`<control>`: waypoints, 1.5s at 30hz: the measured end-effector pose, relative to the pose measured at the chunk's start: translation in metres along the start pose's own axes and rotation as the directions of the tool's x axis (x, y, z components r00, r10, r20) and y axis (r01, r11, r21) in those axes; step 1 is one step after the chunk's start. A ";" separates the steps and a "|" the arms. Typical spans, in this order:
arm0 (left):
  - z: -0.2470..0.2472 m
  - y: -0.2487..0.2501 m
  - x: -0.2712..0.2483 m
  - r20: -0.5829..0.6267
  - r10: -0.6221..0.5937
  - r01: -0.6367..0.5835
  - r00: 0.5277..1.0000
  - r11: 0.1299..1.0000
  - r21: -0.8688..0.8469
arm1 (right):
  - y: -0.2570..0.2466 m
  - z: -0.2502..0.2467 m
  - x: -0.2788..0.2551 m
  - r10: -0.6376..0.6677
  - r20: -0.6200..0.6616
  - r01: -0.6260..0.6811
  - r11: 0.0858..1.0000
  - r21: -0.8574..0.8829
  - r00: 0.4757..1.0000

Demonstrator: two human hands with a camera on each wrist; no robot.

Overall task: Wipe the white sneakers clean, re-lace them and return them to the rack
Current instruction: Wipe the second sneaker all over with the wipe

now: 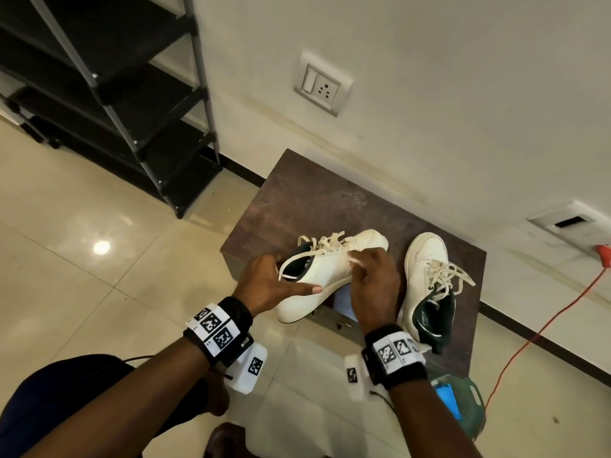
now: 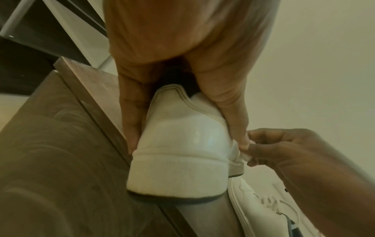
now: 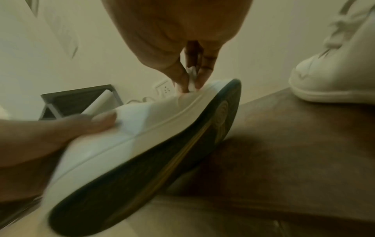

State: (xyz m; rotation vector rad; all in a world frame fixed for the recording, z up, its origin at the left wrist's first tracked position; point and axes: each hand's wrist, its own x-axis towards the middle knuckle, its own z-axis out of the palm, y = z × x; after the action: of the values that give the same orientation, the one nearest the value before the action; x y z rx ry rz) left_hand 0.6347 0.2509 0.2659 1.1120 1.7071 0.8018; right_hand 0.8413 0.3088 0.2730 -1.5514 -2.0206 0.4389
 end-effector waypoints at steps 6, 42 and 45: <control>-0.008 0.000 0.002 0.047 -0.039 0.043 0.998 0.995 -0.093 | -0.006 0.013 -0.032 -0.164 0.003 0.162 0.976 0.145 0.986; -0.010 -0.004 0.014 0.250 -0.313 0.391 0.916 0.833 -0.390 | 0.024 0.011 0.006 -0.195 -0.031 0.196 0.980 0.039 0.980; -0.011 -0.003 0.015 0.245 -0.319 0.393 0.916 0.839 -0.378 | 0.025 0.006 0.024 -0.139 -0.073 0.141 0.990 0.024 0.988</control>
State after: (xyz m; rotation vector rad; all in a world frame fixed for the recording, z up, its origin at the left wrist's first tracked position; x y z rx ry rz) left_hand 0.6213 0.2631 0.2624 0.5256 1.4430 0.7598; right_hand 0.8525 0.3388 0.2591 -1.3780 -2.0430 0.3520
